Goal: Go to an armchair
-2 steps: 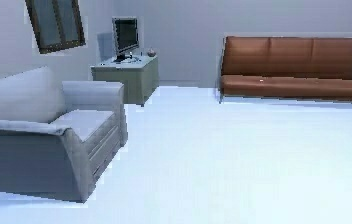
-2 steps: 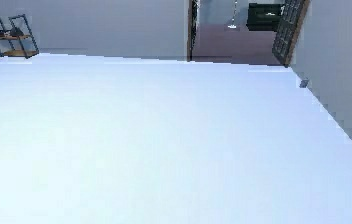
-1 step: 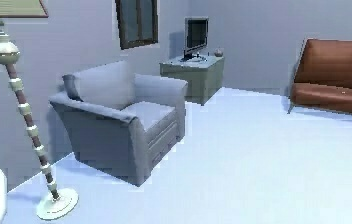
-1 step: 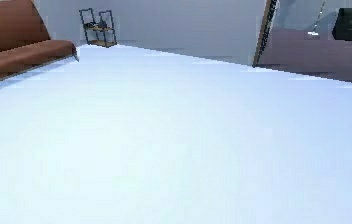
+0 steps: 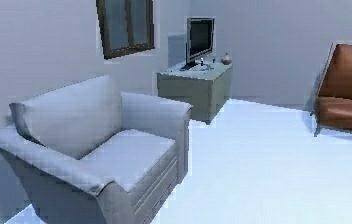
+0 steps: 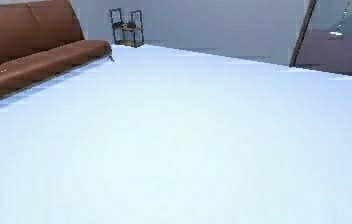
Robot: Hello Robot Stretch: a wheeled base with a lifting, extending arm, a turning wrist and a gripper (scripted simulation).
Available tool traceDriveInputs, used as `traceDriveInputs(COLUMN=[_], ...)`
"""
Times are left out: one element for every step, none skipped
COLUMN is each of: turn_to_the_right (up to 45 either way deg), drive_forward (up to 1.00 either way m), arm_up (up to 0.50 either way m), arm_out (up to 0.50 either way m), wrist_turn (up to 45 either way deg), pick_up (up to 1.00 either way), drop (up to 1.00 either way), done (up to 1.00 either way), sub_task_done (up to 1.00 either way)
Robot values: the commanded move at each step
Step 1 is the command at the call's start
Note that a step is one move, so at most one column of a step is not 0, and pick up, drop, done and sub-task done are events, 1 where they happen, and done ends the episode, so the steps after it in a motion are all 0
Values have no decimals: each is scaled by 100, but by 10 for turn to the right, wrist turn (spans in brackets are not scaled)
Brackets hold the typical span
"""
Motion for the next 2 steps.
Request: traceDriveInputs(turn_to_the_right=[-180,0], drive_forward=[0,0], arm_up=[0,0], arm_out=[0,0], wrist_turn=[0,0], pick_up=[0,0], drop=[0,0], done=[0,100], sub_task_done=[0,0])
